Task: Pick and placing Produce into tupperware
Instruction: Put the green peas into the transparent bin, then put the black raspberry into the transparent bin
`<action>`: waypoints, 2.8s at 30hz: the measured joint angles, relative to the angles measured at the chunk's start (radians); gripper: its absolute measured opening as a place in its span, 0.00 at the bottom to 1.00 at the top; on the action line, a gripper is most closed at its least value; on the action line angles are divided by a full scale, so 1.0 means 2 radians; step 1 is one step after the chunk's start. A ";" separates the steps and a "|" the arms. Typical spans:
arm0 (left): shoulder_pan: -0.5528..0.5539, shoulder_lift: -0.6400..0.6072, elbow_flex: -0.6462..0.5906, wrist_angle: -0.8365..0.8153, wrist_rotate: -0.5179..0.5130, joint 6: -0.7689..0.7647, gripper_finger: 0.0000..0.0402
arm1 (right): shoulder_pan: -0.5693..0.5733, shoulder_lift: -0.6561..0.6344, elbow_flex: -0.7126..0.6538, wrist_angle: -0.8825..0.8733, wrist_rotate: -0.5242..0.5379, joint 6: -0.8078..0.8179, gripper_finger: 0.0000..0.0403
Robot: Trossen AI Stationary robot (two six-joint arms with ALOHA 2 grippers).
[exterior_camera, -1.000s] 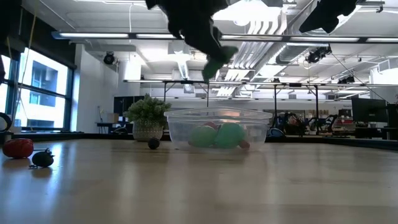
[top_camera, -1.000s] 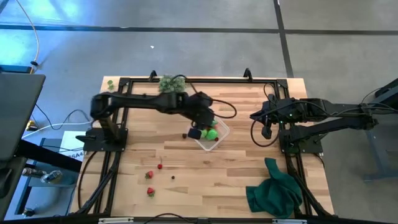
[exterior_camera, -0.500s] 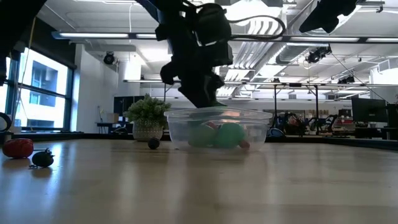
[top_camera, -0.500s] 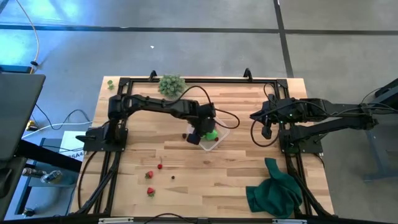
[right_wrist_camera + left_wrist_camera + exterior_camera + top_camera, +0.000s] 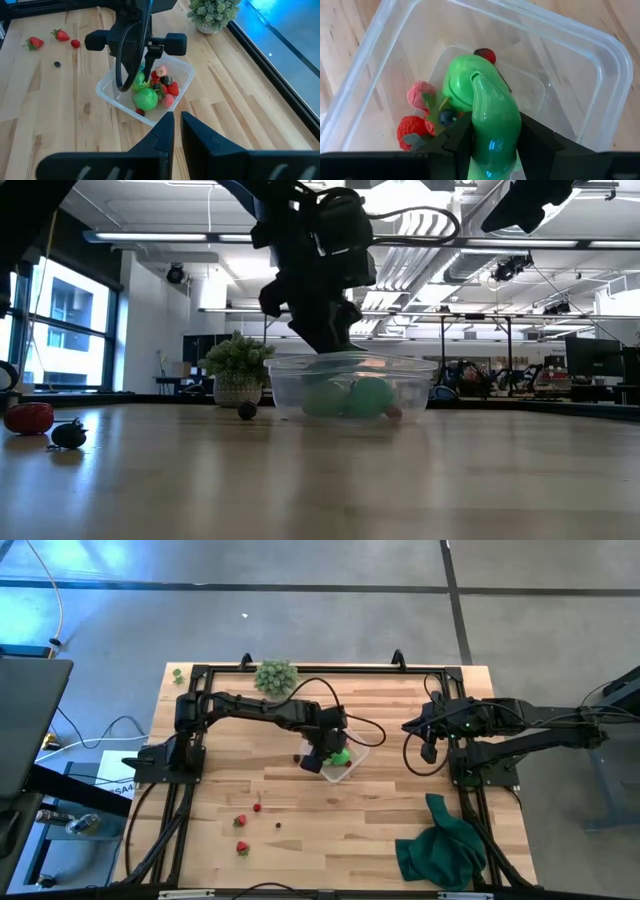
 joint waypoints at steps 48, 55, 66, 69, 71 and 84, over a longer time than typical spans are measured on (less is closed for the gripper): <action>0.000 -0.030 0.220 -0.408 -0.093 -0.011 0.49 | 0.000 0.000 0.000 0.000 0.000 0.000 0.06; 0.000 -0.124 0.094 -0.346 -0.115 -0.041 0.44 | 0.000 0.000 0.000 0.000 0.000 0.000 0.06; 0.000 -0.339 -0.259 -0.003 -0.119 -0.185 0.42 | 0.000 0.000 0.000 0.000 0.000 0.000 0.06; 0.000 -0.362 -0.347 0.126 -0.119 -0.237 0.41 | 0.000 0.000 0.000 0.000 0.000 0.000 0.06; 0.000 -0.362 -0.389 0.194 -0.118 -0.271 0.41 | 0.000 0.000 0.000 0.000 0.000 0.000 0.06; -0.042 -0.327 -0.431 0.229 -0.124 -0.272 0.41 | 0.000 0.000 0.000 0.000 0.000 0.000 0.06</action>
